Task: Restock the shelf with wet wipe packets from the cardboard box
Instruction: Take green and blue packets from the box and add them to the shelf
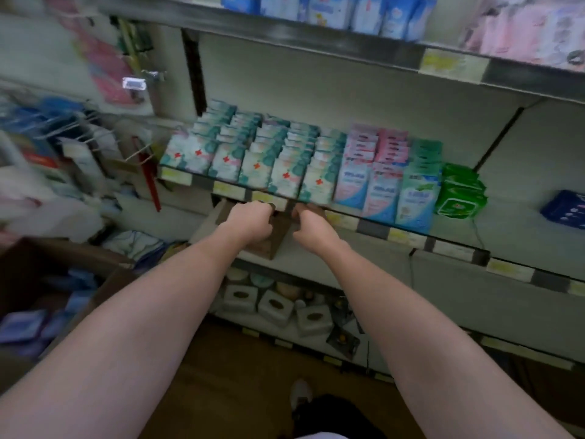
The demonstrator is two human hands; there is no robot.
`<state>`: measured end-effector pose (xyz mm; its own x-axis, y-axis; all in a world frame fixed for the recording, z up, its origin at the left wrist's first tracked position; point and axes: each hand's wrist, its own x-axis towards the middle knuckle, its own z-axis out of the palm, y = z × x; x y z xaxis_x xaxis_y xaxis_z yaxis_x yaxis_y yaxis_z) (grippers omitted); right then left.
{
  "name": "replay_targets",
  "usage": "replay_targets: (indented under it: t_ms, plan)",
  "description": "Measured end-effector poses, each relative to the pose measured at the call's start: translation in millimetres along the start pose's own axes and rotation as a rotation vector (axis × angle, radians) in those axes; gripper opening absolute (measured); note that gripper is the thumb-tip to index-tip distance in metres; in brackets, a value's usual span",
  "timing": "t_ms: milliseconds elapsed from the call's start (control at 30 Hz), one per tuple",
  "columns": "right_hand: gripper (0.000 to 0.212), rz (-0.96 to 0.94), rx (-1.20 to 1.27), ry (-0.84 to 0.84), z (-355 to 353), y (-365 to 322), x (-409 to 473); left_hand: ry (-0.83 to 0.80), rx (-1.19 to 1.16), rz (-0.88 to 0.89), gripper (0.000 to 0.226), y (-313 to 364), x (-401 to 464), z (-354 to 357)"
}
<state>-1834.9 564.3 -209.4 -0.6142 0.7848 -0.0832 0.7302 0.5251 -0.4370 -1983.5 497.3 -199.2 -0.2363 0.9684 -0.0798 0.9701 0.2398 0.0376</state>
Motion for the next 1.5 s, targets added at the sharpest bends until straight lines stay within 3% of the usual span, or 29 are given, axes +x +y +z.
replay_targets:
  t_ms: [167,433,700,833,1100,1500]
  plan:
    - [0.063,-0.063,0.020,-0.214,63,-50,26,-0.074,-0.005,-0.162,0.015,-68,-34,36]
    - [0.026,-0.281,0.014,-0.322,161,-120,77,-0.139,-0.107,-0.396,0.016,-166,-71,89]
    - [0.026,-0.303,-0.078,-0.490,247,-170,123,-0.263,-0.148,-0.604,0.025,-225,-81,134]
    - [0.029,-0.393,-0.080,-0.544,278,-198,134,-0.250,-0.184,-0.727,0.036,-255,-94,147]
    - [0.036,-0.552,-0.107,-0.667,332,-283,144,-0.240,-0.194,-0.912,0.036,-340,-144,160]
    - [0.029,-0.573,-0.232,-0.762,431,-412,171,-0.343,-0.419,-0.972,0.029,-508,-198,223]
